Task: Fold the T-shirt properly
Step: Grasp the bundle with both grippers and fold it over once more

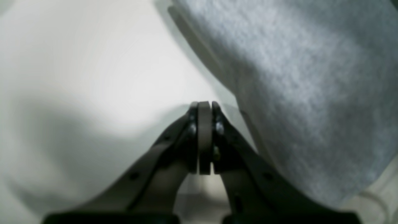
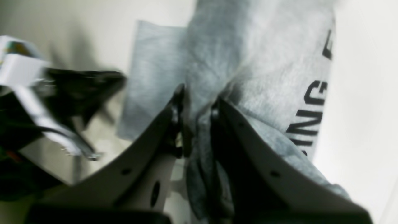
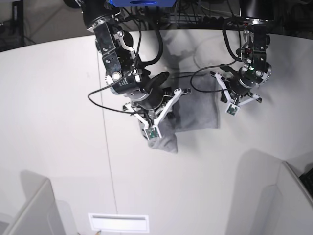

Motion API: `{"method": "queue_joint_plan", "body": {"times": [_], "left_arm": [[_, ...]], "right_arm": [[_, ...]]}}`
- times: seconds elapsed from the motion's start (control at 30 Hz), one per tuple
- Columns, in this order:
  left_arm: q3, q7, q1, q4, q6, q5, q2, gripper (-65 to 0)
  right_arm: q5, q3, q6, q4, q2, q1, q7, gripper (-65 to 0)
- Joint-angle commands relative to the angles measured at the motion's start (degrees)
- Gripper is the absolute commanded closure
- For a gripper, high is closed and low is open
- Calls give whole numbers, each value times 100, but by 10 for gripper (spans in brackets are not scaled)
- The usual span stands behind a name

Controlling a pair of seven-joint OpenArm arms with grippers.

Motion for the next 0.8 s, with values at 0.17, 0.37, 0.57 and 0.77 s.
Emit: {"method": "queue_joint_plan", "body": {"times": [0.17,0.37,0.57,0.77], "left_arm": [[-35,-92,99,316,-31,237,-37,0],[-62,-92,178,334,-31,229,-55,0],[-53,-92,195,404,-31,229,-37,0],[-62,-92,301,448,-31,229,-37,0]], "right_arm": [[34,-257,-28,-423,-86,302,246,0],[439,-397,-36,-590,-86,389,413,0],[439,-406,-36,-1047,-95,451,580,0],[439,-397,-36,-1443,-139,530,747,0]]}}
